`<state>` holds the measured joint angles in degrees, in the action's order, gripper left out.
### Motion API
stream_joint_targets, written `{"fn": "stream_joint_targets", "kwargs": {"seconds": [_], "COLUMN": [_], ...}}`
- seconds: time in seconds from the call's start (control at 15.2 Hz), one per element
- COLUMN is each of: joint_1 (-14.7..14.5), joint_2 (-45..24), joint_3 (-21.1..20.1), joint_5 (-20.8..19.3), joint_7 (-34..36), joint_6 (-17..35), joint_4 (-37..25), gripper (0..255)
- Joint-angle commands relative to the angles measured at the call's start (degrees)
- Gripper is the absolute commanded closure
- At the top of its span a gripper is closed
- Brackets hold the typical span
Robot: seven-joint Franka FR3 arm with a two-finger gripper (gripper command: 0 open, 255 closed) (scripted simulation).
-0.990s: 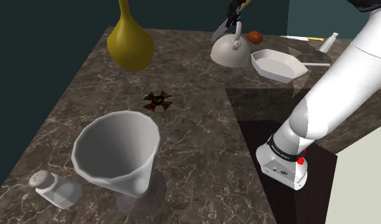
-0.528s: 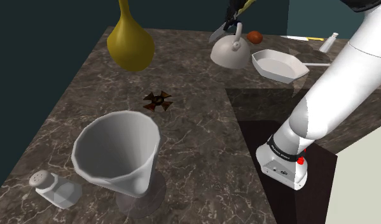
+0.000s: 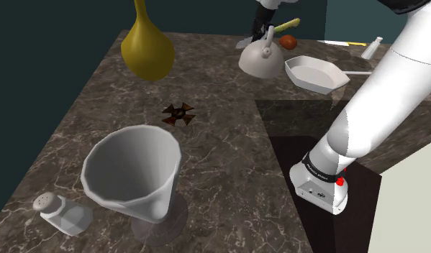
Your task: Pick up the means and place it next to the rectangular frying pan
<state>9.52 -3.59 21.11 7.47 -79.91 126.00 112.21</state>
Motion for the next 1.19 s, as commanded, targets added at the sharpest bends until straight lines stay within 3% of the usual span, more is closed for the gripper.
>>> {"fn": "stream_joint_targets", "kwargs": {"seconds": [0.0, 0.33, 0.59, 1.12], "joint_1": [-0.06, 0.24, 0.36, 0.36], "joint_2": [-0.13, -1.66, 0.60, 0.60], "joint_3": [-0.10, 0.05, 0.32, 0.31], "joint_5": [-0.17, 0.58, -0.71, -0.71], "joint_7": [-0.06, -0.75, 0.11, 0.11], "joint_6": [-6.06, -6.85, -13.58, -13.58], "joint_4": [1.21, -0.92, -5.59, -5.59], "gripper": [0, 0, 0, 0]}}
